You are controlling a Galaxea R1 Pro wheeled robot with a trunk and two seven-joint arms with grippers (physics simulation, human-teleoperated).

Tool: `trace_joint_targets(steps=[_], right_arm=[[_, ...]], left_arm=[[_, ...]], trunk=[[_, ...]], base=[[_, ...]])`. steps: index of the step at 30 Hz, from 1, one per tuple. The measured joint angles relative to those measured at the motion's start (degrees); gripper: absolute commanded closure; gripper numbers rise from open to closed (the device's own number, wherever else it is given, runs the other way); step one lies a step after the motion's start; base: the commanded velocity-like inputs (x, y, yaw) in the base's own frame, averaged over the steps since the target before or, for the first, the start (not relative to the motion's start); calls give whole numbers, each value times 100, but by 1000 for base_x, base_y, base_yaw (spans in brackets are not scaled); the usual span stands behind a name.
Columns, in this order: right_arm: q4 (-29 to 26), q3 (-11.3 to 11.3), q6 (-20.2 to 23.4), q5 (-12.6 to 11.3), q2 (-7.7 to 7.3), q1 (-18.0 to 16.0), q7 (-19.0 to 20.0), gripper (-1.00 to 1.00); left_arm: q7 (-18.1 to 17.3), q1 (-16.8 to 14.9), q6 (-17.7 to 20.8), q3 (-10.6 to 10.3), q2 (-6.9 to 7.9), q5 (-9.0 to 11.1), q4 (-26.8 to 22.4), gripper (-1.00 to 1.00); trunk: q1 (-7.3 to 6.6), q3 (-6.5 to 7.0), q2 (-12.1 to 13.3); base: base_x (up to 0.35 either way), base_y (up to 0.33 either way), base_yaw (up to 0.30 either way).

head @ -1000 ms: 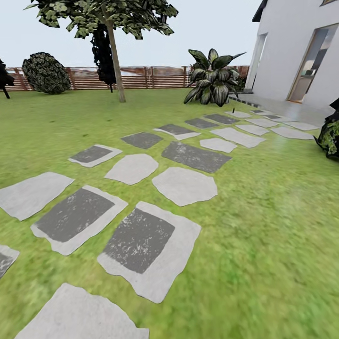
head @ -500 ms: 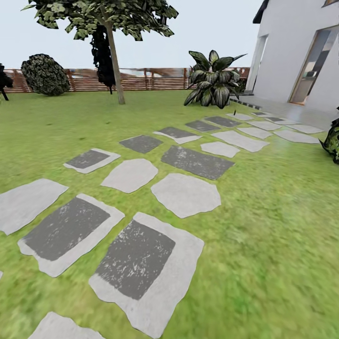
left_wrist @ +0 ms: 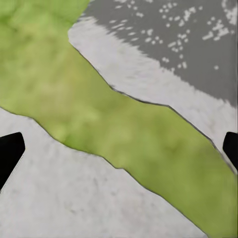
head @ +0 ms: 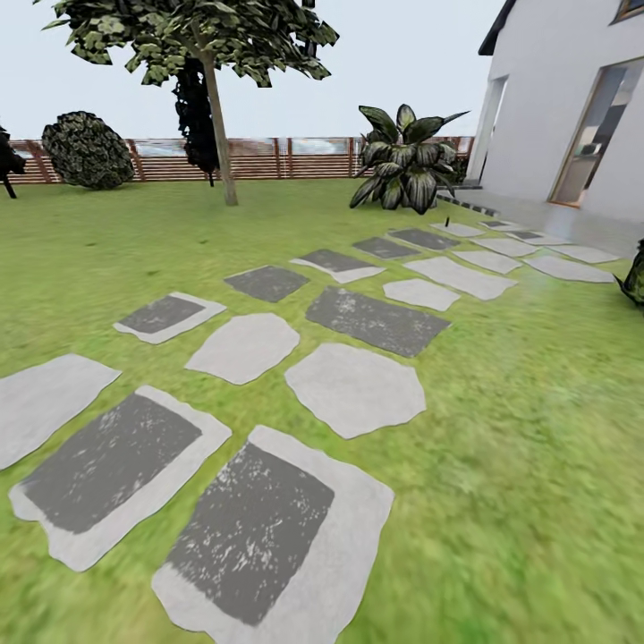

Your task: In the garden, pick up the pesticide atomizer on the floor and spray pesticide onto both trees until each tree trunk is fully covered.

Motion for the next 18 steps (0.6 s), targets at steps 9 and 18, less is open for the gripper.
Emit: trace_joint_targets(steps=[9,18], right_arm=[[0,0,-5,0,0,0,-5,-100],[-17,-8,-6,-9,0,0,-7,-100]], left_arm=[[0,0,3,0,8,-8,0,-100],[-8,2,7,-8,9,-9,0,-100]], trunk=[[0,0,0],[0,0,0]], base=[[339,0,0],[339,0,0]])
